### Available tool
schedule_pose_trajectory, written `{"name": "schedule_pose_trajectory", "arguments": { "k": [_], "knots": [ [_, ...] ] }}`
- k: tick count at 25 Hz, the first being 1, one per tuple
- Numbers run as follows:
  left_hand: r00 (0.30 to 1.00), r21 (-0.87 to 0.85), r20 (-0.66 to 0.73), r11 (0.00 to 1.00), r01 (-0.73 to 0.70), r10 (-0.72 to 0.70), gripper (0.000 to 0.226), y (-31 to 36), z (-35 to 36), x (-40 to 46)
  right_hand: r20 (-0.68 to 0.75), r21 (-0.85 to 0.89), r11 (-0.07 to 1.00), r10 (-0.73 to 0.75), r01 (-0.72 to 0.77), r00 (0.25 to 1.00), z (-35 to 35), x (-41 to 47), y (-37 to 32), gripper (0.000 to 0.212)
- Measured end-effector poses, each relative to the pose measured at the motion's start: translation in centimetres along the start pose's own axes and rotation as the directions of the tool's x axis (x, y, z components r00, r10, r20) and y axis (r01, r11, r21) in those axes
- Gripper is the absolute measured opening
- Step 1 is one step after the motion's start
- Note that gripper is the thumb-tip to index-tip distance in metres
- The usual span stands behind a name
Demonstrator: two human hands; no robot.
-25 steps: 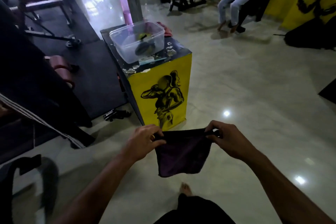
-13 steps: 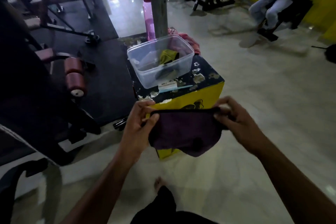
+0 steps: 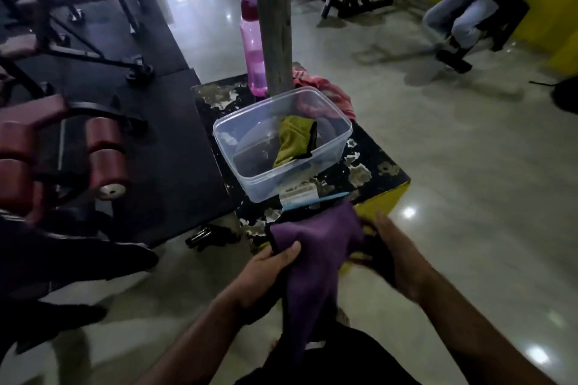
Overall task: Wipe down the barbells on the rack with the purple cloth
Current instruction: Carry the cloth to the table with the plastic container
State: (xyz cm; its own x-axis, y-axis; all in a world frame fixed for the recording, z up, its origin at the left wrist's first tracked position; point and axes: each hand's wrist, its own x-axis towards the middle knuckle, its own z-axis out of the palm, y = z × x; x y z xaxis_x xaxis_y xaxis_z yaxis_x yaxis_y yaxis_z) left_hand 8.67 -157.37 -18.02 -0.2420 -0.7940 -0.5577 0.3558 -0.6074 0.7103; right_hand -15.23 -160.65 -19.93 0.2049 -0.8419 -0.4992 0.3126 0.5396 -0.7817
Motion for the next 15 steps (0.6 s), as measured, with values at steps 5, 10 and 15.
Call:
{"name": "schedule_pose_trajectory", "arguments": {
  "k": [5, 10, 15],
  "knots": [
    [0.984, 0.087, 0.159, 0.991, -0.099, 0.085, 0.043, 5.2, -1.0, 0.8, 0.366, -0.04, 0.986, 0.164, -0.161, 0.916, -0.6, 0.6, 0.4, 0.087],
    [0.967, 0.324, 0.254, 0.94, -0.106, 0.021, 0.068, 8.5, -3.1, 1.5, 0.271, -0.102, 0.993, 0.083, -0.057, 0.959, 1.0, 1.7, -3.4, 0.072],
    [0.969, 0.415, 0.163, 0.878, -0.238, 0.186, 0.048, 13.4, -1.4, 1.9, 0.206, -0.156, 0.963, -0.186, 0.22, 0.961, 3.2, 2.5, -9.7, 0.071]
  ]
}}
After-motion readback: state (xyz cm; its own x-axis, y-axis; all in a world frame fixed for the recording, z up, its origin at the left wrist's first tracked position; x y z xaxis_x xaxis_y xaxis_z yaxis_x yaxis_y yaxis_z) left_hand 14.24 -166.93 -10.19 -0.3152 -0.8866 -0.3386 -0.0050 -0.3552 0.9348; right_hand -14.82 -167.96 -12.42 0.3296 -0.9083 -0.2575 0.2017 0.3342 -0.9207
